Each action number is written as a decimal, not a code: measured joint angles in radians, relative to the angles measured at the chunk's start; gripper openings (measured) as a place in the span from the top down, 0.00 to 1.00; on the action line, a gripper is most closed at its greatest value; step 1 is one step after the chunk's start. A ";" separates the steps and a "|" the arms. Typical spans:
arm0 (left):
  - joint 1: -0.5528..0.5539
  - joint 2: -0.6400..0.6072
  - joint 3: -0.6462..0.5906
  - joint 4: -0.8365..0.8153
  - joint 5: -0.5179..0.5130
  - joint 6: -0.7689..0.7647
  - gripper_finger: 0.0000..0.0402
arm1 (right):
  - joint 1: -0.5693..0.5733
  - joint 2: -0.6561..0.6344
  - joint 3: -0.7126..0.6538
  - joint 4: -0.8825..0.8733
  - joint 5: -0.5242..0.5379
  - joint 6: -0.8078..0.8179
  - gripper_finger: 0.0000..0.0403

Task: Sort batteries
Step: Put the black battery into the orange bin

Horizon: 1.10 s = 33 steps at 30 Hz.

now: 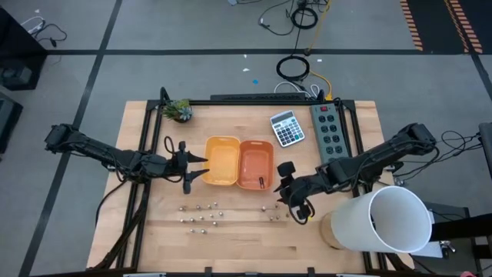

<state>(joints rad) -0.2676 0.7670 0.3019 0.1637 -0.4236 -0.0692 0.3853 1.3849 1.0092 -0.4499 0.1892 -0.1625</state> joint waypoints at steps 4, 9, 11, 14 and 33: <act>0.000 0.000 0.000 -0.008 0.000 -0.001 0.55 | 0.047 0.000 0.000 -0.045 0.069 0.047 0.65; 0.000 0.000 0.000 -0.032 0.000 -0.001 0.55 | 0.080 0.000 0.000 -0.058 0.072 0.112 0.65; 0.000 0.000 0.000 -0.041 0.004 -0.002 0.55 | 0.084 0.000 0.000 -0.061 0.049 0.151 0.65; 0.000 0.000 0.000 -0.050 0.015 -0.011 0.55 | 0.084 0.017 0.000 -0.058 -0.006 0.211 0.65; 0.000 0.000 0.000 -0.055 0.057 0.023 0.55 | 0.094 0.190 0.000 -0.106 -0.111 -0.012 0.65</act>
<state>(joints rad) -0.2676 0.7673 0.3019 0.1082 -0.3663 -0.0460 0.4793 1.5750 1.0092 -0.5555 0.0786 -0.1746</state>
